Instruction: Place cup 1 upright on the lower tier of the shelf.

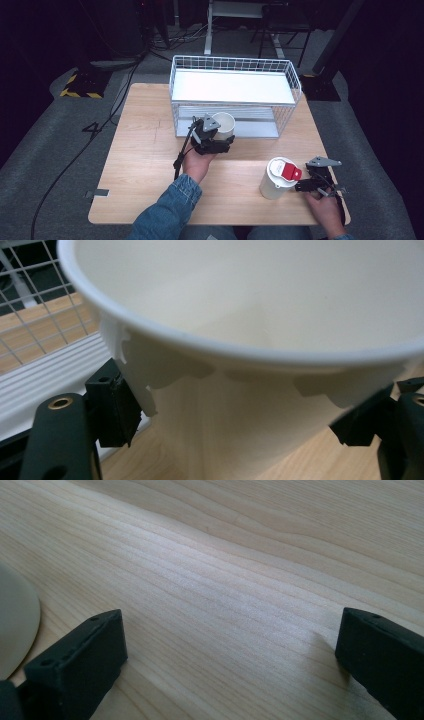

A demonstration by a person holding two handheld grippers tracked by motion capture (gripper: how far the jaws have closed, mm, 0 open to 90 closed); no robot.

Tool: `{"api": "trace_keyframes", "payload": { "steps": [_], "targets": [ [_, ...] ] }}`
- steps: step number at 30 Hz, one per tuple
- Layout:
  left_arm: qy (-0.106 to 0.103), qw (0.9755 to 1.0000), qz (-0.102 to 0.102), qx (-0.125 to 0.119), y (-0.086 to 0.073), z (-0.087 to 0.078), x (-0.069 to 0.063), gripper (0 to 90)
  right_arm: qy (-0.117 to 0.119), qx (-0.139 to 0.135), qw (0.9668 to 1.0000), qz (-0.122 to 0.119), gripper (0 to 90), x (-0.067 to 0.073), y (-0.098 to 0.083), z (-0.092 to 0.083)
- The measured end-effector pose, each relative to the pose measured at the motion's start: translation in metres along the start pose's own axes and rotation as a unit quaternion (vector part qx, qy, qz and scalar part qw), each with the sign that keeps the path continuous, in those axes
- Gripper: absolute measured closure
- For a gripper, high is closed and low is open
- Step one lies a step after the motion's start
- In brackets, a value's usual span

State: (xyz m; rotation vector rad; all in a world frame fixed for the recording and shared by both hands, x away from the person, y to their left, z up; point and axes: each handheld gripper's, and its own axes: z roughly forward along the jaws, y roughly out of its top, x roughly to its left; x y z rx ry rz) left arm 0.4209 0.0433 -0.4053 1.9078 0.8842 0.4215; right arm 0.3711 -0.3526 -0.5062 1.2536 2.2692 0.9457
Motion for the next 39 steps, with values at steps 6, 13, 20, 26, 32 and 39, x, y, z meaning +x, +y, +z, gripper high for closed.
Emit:
{"api": "trace_keyframes", "payload": {
  "steps": [6,13,20,26,32,39],
  "targets": [
    [0.018,0.9998,0.002,-0.008,0.000,0.011,0.005,22.7,0.000,0.000,1.0000,0.000,0.2,0.000,0.000,0.000],
    [0.029,0.9994,-0.014,-0.014,0.000,0.025,0.011,22.6,0.000,0.000,1.0000,0.000,0.2,0.000,0.000,0.000],
    [0.049,0.9985,-0.025,-0.007,-0.002,0.038,0.015,22.6,0.000,0.000,1.0000,0.000,0.2,0.000,0.000,0.000],
    [0.058,0.9979,-0.027,-0.008,-0.004,0.048,0.021,22.6,0.000,0.000,1.0000,0.000,0.2,0.000,0.000,0.000],
    [0.060,0.9980,-0.020,0.000,0.000,0.058,0.029,22.6,0.000,0.000,1.0000,0.000,0.2,0.000,0.000,0.000],
    [0.059,0.9980,-0.021,0.005,-0.003,0.066,0.035,22.6,0.000,0.000,1.0000,0.000,0.2,0.000,0.000,0.000]
  ]
}}
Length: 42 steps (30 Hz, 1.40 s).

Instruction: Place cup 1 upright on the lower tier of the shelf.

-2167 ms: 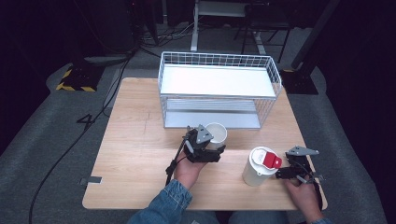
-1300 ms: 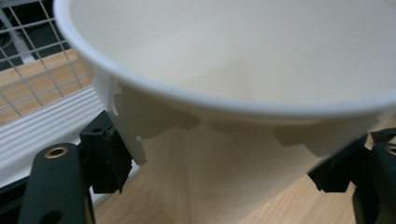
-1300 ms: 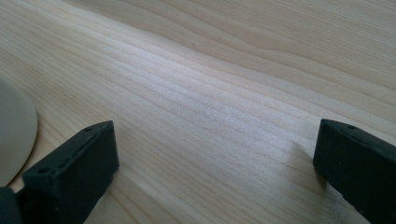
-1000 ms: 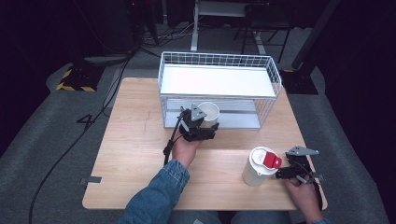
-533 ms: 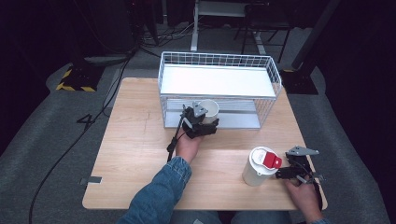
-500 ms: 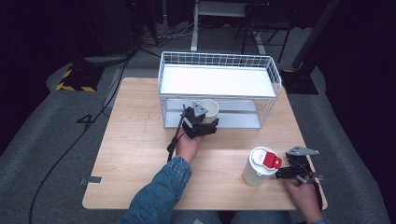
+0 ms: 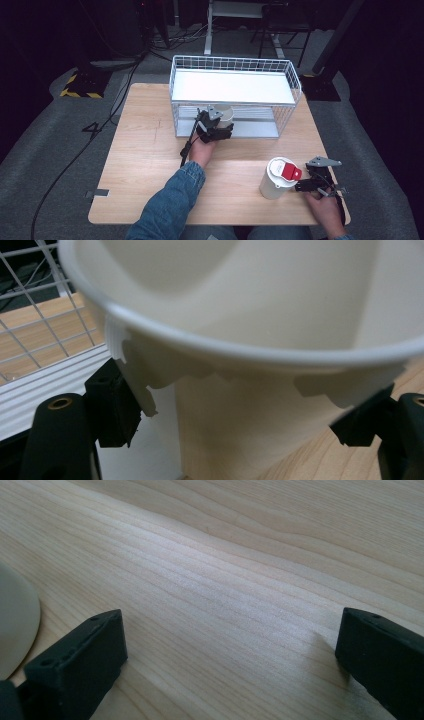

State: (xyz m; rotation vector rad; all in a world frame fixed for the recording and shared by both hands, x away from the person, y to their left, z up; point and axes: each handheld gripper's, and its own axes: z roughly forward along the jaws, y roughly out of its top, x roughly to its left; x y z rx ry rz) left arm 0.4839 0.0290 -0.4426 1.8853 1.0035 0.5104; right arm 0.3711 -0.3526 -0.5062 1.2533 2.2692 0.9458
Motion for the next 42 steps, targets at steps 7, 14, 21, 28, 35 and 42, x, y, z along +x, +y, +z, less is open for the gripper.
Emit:
{"api": "trace_keyframes", "payload": {
  "steps": [7,14,21,28,35,42],
  "targets": [
    [0.000,1.0000,0.002,0.001,0.000,0.009,0.003,22.6,0.000,0.000,1.0000,0.000,0.2,0.000,0.000,0.000],
    [0.006,0.9998,0.013,-0.014,-0.003,0.016,0.004,22.5,0.000,0.000,1.0000,0.000,0.2,0.000,0.000,0.000],
    [0.000,0.9998,0.017,-0.013,-0.004,0.020,0.003,22.6,0.000,0.000,1.0000,0.000,0.2,0.000,0.000,0.000],
    [-0.002,0.9999,0.017,-0.001,-0.003,0.033,0.006,22.5,0.000,0.000,1.0000,0.000,0.2,0.000,0.000,0.000],
    [0.004,0.9999,0.013,0.007,0.001,0.046,0.012,22.5,0.000,0.000,1.0000,0.000,0.2,0.000,0.000,0.000],
    [0.000,0.9998,0.009,0.015,-0.001,0.054,0.017,22.5,0.000,0.000,1.0000,0.000,0.2,0.000,0.000,0.000]
  ]
}}
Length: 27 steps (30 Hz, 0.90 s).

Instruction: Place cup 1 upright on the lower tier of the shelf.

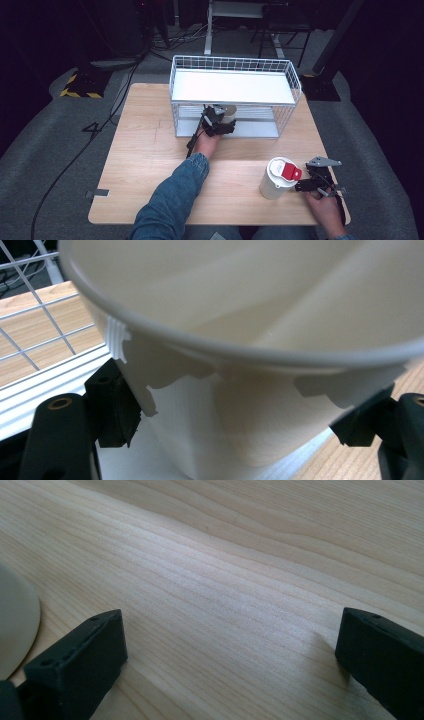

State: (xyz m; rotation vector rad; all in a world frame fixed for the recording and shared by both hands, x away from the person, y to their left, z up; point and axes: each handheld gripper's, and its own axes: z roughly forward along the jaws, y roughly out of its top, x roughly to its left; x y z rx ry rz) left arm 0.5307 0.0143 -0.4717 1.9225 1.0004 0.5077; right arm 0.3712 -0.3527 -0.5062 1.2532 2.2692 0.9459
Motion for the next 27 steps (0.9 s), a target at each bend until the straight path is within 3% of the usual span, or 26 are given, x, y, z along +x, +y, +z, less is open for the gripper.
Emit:
{"api": "trace_keyframes", "payload": {
  "steps": [2,4,8,17,20,21,25,27],
  "targets": [
    [0.000,0.9999,-0.012,-0.001,-0.0007,0.0021,0.0009,22.4,0.000,0.000,1.0000,0.000,0.2,0.0000,0.0000,0.0000],
    [-0.001,1.0000,-0.005,0.004,-0.0009,0.0030,0.0027,22.4,0.000,0.000,1.0000,0.000,0.2,0.0000,0.0000,0.0000],
    [-0.002,0.9999,-0.015,0.003,-0.0020,0.0058,0.0024,22.4,0.000,0.000,1.0000,0.000,0.2,0.0000,0.0000,0.0000],
    [-0.002,0.9999,-0.007,0.008,-0.0021,0.0064,0.0040,21.7,0.000,0.000,1.0000,0.000,0.2,0.0000,0.0000,0.0000],
    [-0.006,0.9999,-0.013,0.004,-0.0019,0.0062,0.0058,14.9,0.000,0.000,1.0000,0.000,0.2,0.0000,0.0000,0.0000],
    [0.002,0.9997,-0.025,0.000,-0.0016,0.0064,0.0051,15.0,0.000,0.000,1.0000,0.000,0.2,0.0000,0.0000,0.0000],
    [0.005,0.9996,-0.027,0.002,-0.0016,0.0053,0.0050,8.6,0.000,0.000,1.0000,0.000,0.2,0.0000,0.0000,0.0000],
    [0.005,0.9998,-0.017,0.009,-0.0015,0.0045,0.0051,5.4,0.000,0.000,1.0000,0.000,0.2,0.0000,0.0000,0.0000]
  ]
}}
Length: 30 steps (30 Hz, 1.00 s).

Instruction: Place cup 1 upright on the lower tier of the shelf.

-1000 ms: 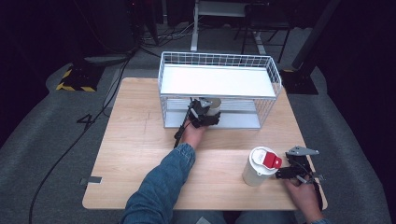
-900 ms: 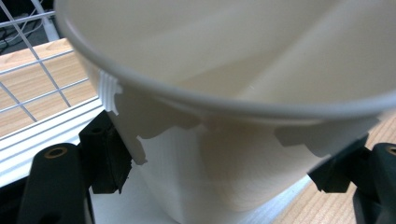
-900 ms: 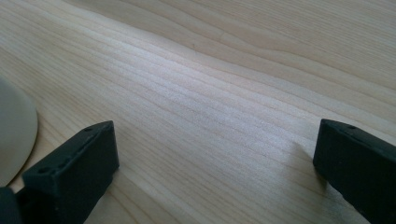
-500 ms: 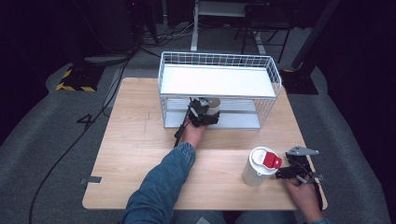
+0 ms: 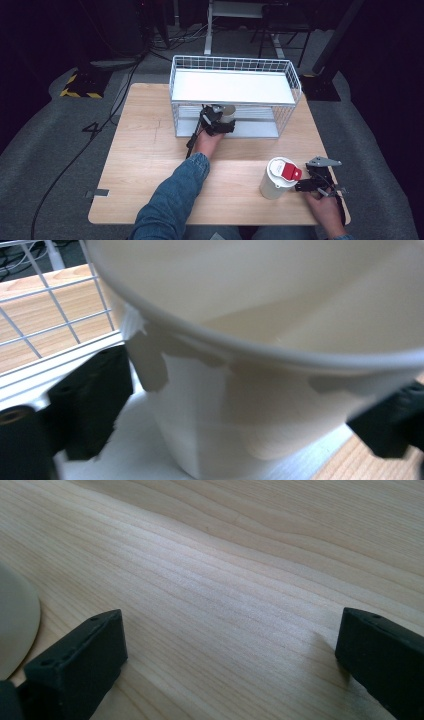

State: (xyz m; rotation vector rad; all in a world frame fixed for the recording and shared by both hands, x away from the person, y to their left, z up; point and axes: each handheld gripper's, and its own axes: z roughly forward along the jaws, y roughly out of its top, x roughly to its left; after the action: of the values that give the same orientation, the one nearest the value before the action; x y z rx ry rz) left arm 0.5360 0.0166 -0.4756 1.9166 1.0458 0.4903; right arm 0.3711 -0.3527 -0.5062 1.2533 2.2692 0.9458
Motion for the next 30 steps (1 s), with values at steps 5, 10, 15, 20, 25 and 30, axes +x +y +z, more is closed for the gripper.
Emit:
{"api": "trace_keyframes", "payload": {
  "steps": [5,10,15,20,25,30],
  "targets": [
    [-0.004,1.0000,0.007,0.001,-0.001,-0.008,-0.003,0.9,0.000,0.000,1.0000,0.000,0.2,0.000,0.000,0.000],
    [-0.012,0.9999,0.011,-0.001,-0.003,-0.016,-0.006,0.1,0.000,0.000,1.0000,0.000,0.2,0.000,0.000,0.000],
    [-0.013,0.9998,0.011,-0.007,-0.003,-0.028,-0.009,0.1,0.000,0.000,1.0000,0.000,0.2,0.000,0.000,0.000],
    [-0.022,0.9997,0.005,-0.010,-0.005,-0.042,-0.013,0.1,0.000,0.000,1.0000,0.000,0.2,0.000,0.000,0.000],
    [-0.019,0.9997,0.013,-0.010,-0.008,-0.057,-0.011,0.2,0.000,0.000,1.0000,0.000,0.2,0.000,0.000,0.000],
    [-0.025,0.9996,0.010,-0.011,-0.011,-0.075,-0.007,0.2,0.000,0.000,1.0000,0.000,0.2,0.000,0.000,0.000]
  ]
}}
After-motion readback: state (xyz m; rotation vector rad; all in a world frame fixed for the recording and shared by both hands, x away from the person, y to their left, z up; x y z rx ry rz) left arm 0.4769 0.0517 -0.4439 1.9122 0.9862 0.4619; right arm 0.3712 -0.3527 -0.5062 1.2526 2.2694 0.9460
